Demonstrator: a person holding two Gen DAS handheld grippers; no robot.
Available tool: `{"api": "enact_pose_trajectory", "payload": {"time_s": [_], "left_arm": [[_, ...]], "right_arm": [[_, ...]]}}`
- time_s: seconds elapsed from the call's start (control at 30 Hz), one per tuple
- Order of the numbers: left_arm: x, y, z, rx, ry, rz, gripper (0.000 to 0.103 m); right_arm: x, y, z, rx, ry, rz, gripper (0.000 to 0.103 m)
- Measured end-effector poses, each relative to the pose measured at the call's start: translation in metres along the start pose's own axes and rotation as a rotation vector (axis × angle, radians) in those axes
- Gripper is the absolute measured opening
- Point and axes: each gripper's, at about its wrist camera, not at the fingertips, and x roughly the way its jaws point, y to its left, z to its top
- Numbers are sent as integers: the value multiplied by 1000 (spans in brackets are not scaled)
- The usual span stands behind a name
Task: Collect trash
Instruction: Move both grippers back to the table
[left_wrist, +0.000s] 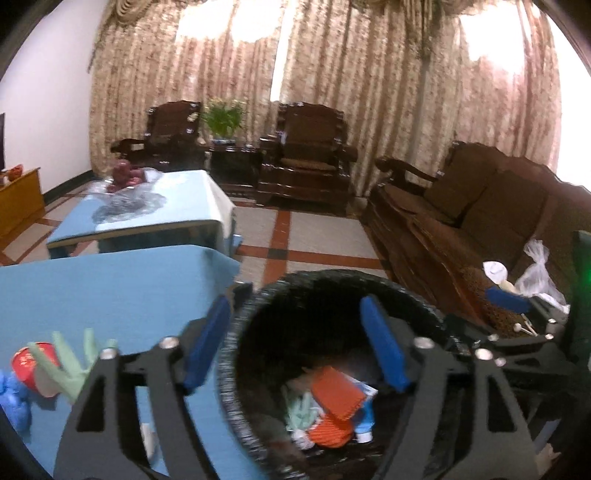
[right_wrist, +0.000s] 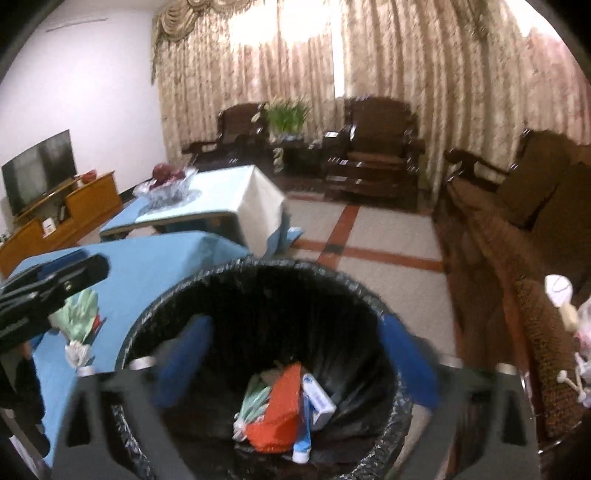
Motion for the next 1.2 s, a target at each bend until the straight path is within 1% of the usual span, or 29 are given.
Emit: {"api": "enact_pose_trajectory", "payload": {"time_s": [0.03,0.07,0.13,0.23,0.33,0.4,0.47,0.63,0.73,0.9,1.0,1.13,1.2], "left_arm": [[-6,8,0,-1,-7,21,85],[-13,13,0,-3,-13,33,87],[-25,27,-3,-9,-18,59,89],[-46,50,-11,-36,-21,111,89],[-67,81,-21,-76,-23,174,89],[-83,102,-30,-97,-31,234,89],[-96,120,-37,-109,-33,280,89],[-128,165,-53,-147,-30,394,89],[-141,188,-59,-175,-27,442,89],[-154,220,-72,-205,-6,498,89],[-157,233,-80,-224,13,522,89],[-158,255,-92,-242,41,548,89],[-156,265,-98,-254,54,559,89]], "right_arm": [[-2,5,1,-6,-7,-13,97],[-3,11,3,-12,-10,-31,97],[-4,22,4,-21,-11,-30,97],[-3,43,4,-23,-13,27,97],[-3,69,2,-29,-16,58,97],[-2,89,1,-23,-19,76,97],[-1,108,1,-29,-22,114,97],[7,168,-4,-110,-12,197,97],[10,197,-8,-152,-7,228,97],[19,232,-17,-180,-1,264,97],[27,250,-27,-198,18,283,97],[40,267,-36,-222,50,296,97],[43,273,-42,-224,60,295,95]]}}
